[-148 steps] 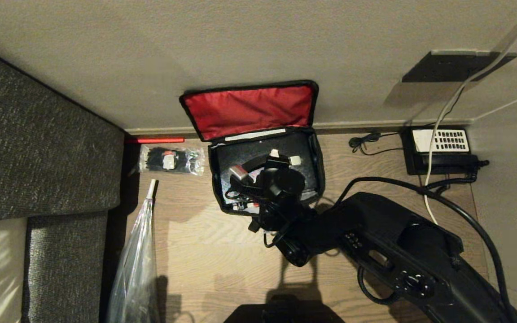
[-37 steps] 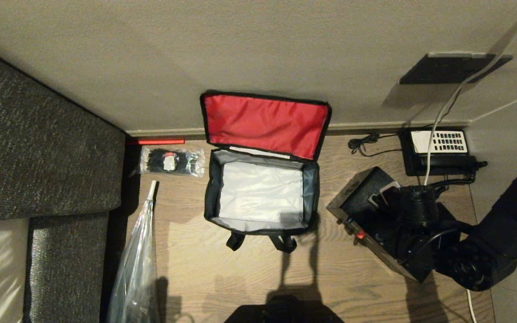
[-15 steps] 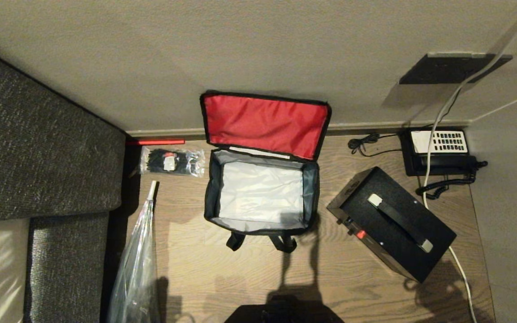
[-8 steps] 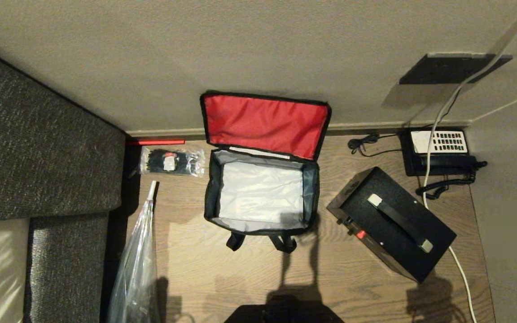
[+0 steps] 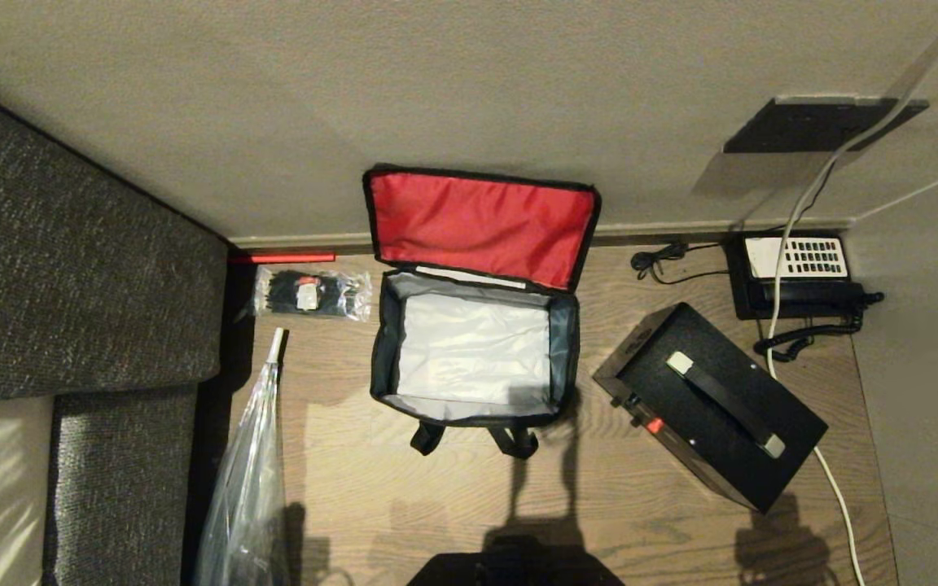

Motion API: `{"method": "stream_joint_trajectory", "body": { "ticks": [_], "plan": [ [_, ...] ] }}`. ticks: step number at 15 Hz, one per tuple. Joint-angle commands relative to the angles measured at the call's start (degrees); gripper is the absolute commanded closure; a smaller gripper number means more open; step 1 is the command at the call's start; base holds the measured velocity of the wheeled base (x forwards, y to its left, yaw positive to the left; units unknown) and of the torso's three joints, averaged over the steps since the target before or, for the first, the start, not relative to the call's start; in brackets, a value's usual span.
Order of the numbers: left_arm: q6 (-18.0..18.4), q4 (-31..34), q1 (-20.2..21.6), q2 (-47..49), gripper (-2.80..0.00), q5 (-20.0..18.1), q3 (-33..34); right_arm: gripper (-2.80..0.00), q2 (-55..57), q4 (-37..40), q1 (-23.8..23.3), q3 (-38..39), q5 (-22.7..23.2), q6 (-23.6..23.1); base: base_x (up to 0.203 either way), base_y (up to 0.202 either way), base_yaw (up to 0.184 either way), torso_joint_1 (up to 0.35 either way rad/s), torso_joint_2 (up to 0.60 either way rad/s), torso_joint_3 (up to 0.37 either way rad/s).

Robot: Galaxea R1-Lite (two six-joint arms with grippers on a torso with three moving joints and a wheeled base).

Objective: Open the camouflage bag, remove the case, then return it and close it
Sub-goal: Grip the handle again

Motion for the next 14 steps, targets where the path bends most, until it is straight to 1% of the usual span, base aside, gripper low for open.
{"method": "stream_joint_trajectory", "body": {
  "ticks": [1, 14],
  "plan": [
    [-0.02, 0.02, 0.02, -0.11, 0.0, 0.02, 0.18, 0.0, -0.93, 0.29, 0.02, 0.0, 0.05, -0.01, 0.0, 0.0, 0.0, 0.0, 0.0, 0.0],
    [-0.02, 0.02, 0.02, -0.11, 0.0, 0.02, 0.18, 0.0, -0.93, 0.46, 0.02, -0.01, 0.11, -0.01, 0.0, 0.0, 0.0, 0.0, 0.0, 0.0]
  ]
}}
